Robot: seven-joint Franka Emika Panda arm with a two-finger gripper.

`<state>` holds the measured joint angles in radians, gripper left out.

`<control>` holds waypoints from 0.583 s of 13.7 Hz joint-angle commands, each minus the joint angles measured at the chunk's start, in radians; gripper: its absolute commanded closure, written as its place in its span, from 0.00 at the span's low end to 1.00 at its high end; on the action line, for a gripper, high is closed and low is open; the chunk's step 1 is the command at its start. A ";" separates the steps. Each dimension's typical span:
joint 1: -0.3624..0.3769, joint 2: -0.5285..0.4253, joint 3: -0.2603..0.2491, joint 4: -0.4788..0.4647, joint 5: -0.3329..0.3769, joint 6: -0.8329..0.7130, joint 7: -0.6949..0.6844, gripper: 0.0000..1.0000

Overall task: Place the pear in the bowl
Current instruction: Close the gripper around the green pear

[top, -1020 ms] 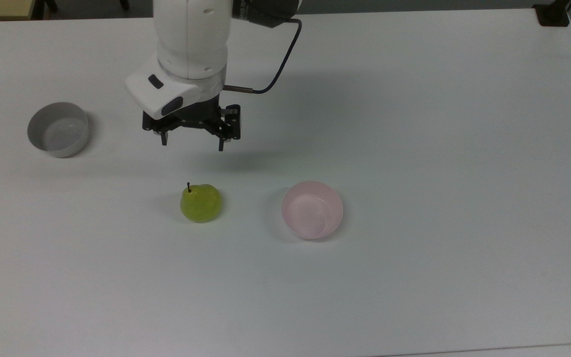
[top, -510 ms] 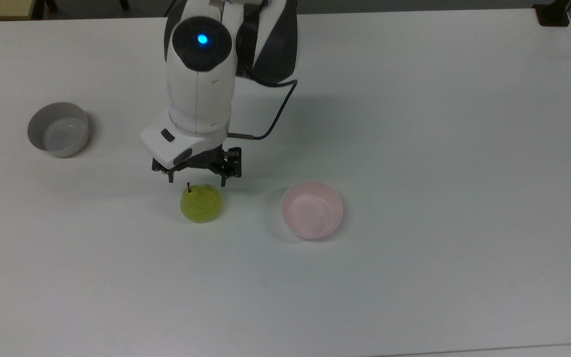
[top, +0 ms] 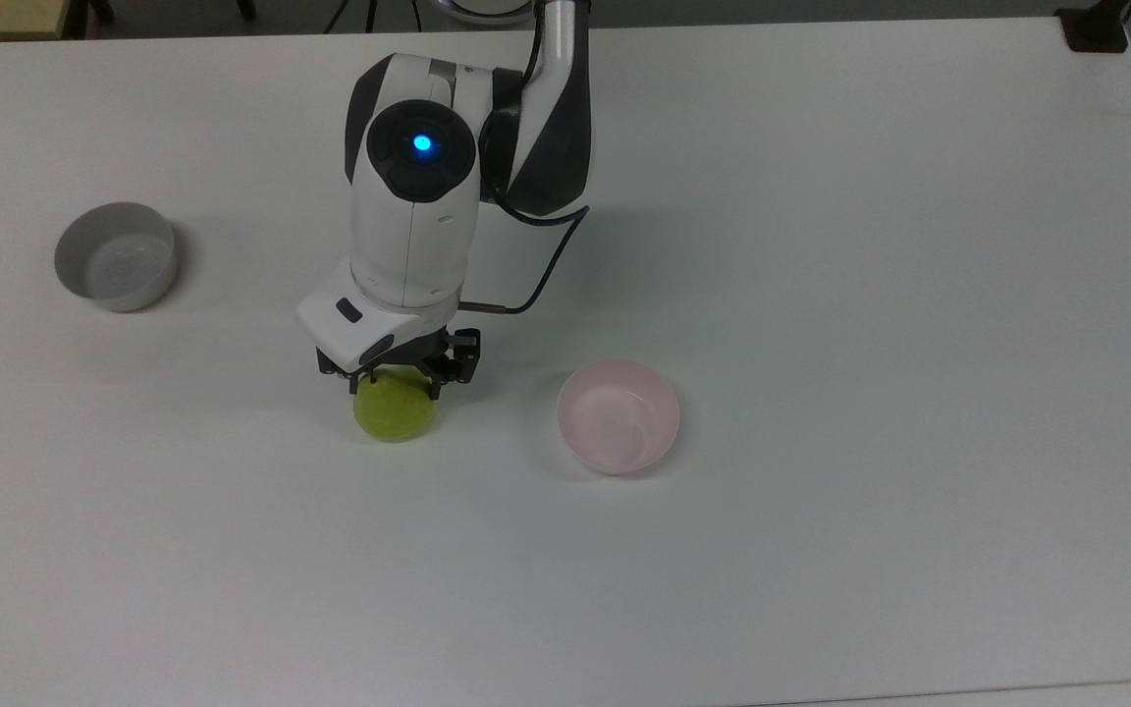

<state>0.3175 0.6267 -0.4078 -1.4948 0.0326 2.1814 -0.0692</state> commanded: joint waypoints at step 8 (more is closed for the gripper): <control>0.009 -0.139 -0.017 0.001 0.073 -0.002 -0.009 0.76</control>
<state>0.3169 0.5981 -0.4141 -1.4642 0.0829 2.1828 -0.0696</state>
